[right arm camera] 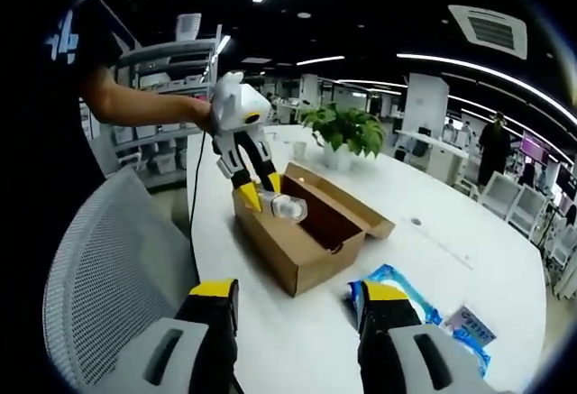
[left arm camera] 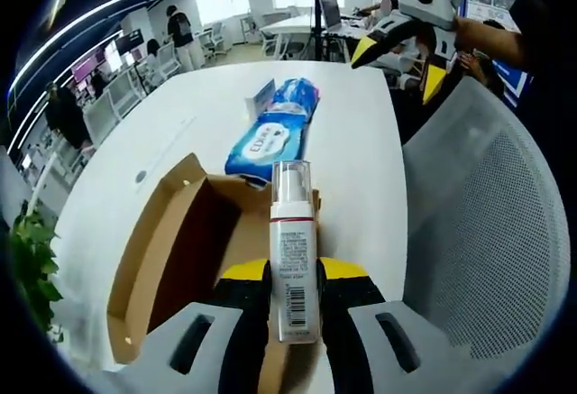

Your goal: Operate the shoe box by opening the lid, removing the specified soft item, and placing it in the target area until the item is outside and the box remains undamaged.

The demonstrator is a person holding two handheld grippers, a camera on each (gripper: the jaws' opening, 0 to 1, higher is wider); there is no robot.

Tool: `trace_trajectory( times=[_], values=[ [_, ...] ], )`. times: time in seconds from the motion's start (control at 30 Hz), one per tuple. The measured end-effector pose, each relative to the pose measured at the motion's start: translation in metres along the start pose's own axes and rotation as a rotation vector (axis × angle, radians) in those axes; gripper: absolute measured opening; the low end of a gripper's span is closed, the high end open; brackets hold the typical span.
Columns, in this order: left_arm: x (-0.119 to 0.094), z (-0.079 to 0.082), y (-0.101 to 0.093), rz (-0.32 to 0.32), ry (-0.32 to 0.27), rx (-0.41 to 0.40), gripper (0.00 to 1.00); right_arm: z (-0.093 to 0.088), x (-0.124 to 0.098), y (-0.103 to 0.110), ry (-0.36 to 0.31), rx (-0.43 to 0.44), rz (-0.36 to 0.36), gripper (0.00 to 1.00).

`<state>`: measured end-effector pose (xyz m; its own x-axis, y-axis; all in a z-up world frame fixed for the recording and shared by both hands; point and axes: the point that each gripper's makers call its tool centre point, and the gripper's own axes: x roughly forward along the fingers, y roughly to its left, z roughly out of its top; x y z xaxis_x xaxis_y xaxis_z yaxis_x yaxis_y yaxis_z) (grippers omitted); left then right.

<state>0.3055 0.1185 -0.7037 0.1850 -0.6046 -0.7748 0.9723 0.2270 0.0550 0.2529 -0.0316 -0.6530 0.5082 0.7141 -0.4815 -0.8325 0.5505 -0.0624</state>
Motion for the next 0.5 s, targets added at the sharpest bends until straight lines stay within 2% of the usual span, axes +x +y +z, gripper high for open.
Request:
trace_trajectory(
  times=[0.27,0.5],
  values=[
    [0.007,0.017,-0.022,-0.059,-0.048,0.065,0.19,0.002,0.004,0.007,-0.002,-0.018,0.024,0.45],
    [0.008,0.025,-0.031,-0.096,-0.061,0.112,0.19,0.006,0.008,0.014,-0.004,-0.034,0.045,0.43]
  ],
)
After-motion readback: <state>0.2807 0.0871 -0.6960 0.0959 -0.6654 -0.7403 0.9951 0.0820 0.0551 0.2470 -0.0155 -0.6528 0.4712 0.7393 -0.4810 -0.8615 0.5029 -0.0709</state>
